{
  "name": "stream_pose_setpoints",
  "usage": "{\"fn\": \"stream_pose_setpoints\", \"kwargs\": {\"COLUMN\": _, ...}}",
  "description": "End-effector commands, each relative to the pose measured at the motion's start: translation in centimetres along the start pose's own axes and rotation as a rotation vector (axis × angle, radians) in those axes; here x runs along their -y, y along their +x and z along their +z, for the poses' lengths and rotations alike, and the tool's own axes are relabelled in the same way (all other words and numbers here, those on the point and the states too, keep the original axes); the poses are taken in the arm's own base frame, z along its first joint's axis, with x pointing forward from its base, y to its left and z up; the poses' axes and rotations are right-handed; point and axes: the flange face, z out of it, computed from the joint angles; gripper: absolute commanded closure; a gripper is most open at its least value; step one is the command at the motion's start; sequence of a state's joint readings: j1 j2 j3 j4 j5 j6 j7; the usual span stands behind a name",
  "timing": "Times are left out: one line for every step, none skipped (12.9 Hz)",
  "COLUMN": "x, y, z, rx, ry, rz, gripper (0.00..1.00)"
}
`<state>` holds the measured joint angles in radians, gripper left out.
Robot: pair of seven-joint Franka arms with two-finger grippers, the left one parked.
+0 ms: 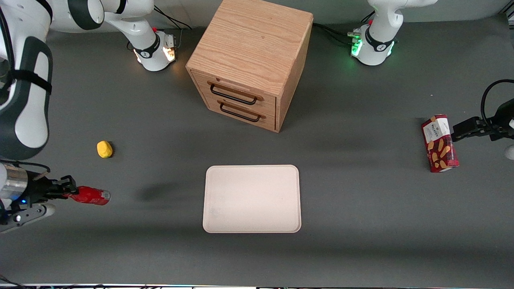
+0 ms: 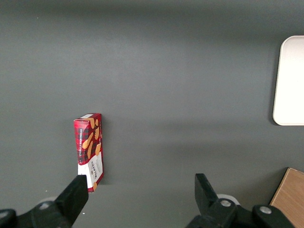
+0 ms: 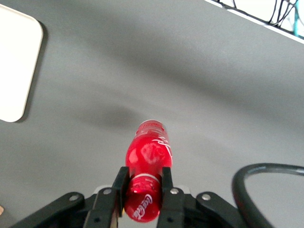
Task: Place coke bottle on tray
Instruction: 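Lift the bottle and carry it over the cream tray's edge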
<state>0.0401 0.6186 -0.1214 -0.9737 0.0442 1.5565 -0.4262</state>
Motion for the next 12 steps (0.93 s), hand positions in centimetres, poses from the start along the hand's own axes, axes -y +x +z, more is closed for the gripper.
{"fn": "stream_pose_setpoints", "kwargs": {"x": 2.9, "y": -0.6, "z": -5.9, "rx": -0.033, "ry": -0.076, "rz": -0.057, "gripper": 1.0}}
{"fn": "stream_pose_setpoints", "kwargs": {"x": 4.5, "y": -0.2, "z": -7.1, "rx": -0.047, "ry": -0.091, "rz": -0.074, "gripper": 1.0}}
{"fn": "stream_pose_setpoints", "kwargs": {"x": 6.2, "y": 0.4, "z": -7.6, "rx": -0.061, "ry": -0.092, "rz": -0.062, "gripper": 1.0}}
{"fn": "stream_pose_setpoints", "kwargs": {"x": 8.4, "y": 1.1, "z": -7.7, "rx": -0.073, "ry": -0.076, "rz": -0.017, "gripper": 1.0}}
{"fn": "stream_pose_setpoints", "kwargs": {"x": 10.6, "y": 1.7, "z": -7.9, "rx": -0.089, "ry": -0.051, "rz": 0.027, "gripper": 1.0}}
{"fn": "stream_pose_setpoints", "kwargs": {"x": 12.4, "y": 2.2, "z": -8.0, "rx": -0.103, "ry": -0.042, "rz": 0.065, "gripper": 1.0}}
{"fn": "stream_pose_setpoints", "kwargs": {"x": 14.2, "y": 2.7, "z": -8.1, "rx": -0.116, "ry": -0.031, "rz": 0.084, "gripper": 1.0}}
{"fn": "stream_pose_setpoints", "kwargs": {"x": 16.0, "y": 3.3, "z": -8.1, "rx": -0.137, "ry": -0.019, "rz": 0.113, "gripper": 1.0}}
{"fn": "stream_pose_setpoints", "kwargs": {"x": 17.5, "y": 3.9, "z": -8.0, "rx": -0.155, "ry": -0.006, "rz": 0.155, "gripper": 1.0}}
{"fn": "stream_pose_setpoints", "kwargs": {"x": 19.4, "y": 4.6, "z": -8.0, "rx": -0.183, "ry": 0.01, "rz": 0.187, "gripper": 1.0}}
{"fn": "stream_pose_setpoints", "kwargs": {"x": 21.0, "y": 5.3, "z": -7.6, "rx": -0.2, "ry": 0.017, "rz": 0.214, "gripper": 1.0}}
{"fn": "stream_pose_setpoints", "kwargs": {"x": 22.8, "y": 5.8, "z": -7.6, "rx": -0.225, "ry": 0.023, "rz": 0.234, "gripper": 1.0}}
